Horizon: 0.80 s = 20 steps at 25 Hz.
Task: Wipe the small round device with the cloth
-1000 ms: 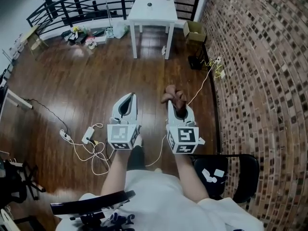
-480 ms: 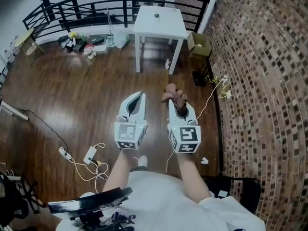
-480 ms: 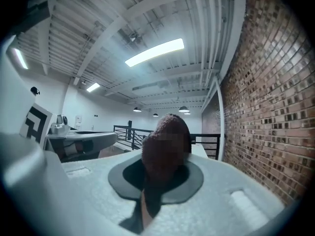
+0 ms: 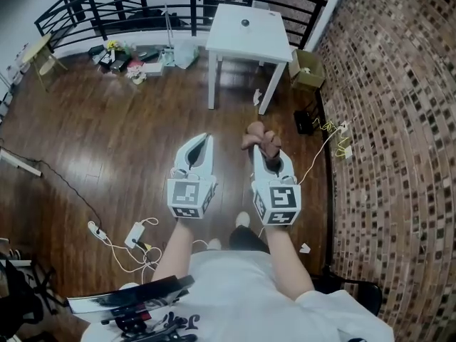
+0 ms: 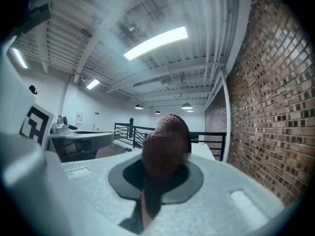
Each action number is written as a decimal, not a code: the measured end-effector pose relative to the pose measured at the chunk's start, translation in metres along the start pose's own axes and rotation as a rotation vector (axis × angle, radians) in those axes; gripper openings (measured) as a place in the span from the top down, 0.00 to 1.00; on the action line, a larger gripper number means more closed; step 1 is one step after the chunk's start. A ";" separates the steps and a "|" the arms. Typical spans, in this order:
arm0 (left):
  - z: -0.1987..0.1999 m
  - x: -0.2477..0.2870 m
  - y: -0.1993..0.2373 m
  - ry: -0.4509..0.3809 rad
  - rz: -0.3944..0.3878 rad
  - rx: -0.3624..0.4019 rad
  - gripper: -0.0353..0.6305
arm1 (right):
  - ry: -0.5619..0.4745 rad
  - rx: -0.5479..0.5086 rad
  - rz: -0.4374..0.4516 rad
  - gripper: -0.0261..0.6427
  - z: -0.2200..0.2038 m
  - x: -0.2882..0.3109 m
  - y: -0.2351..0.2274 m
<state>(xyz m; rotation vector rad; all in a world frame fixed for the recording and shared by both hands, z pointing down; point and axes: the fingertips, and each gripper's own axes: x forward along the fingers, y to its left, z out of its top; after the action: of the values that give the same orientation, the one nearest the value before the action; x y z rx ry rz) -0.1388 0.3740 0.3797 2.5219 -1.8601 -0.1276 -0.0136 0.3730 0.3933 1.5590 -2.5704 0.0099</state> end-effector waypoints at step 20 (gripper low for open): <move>-0.011 0.337 0.030 0.013 -0.002 0.108 0.92 | -0.066 0.058 0.018 0.92 0.025 0.274 -0.222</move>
<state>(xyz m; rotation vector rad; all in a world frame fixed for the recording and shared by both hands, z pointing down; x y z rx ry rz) -0.0681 0.0434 0.3707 2.5864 -1.9107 -0.0105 0.0553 0.0257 0.3868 1.5817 -2.6574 0.0353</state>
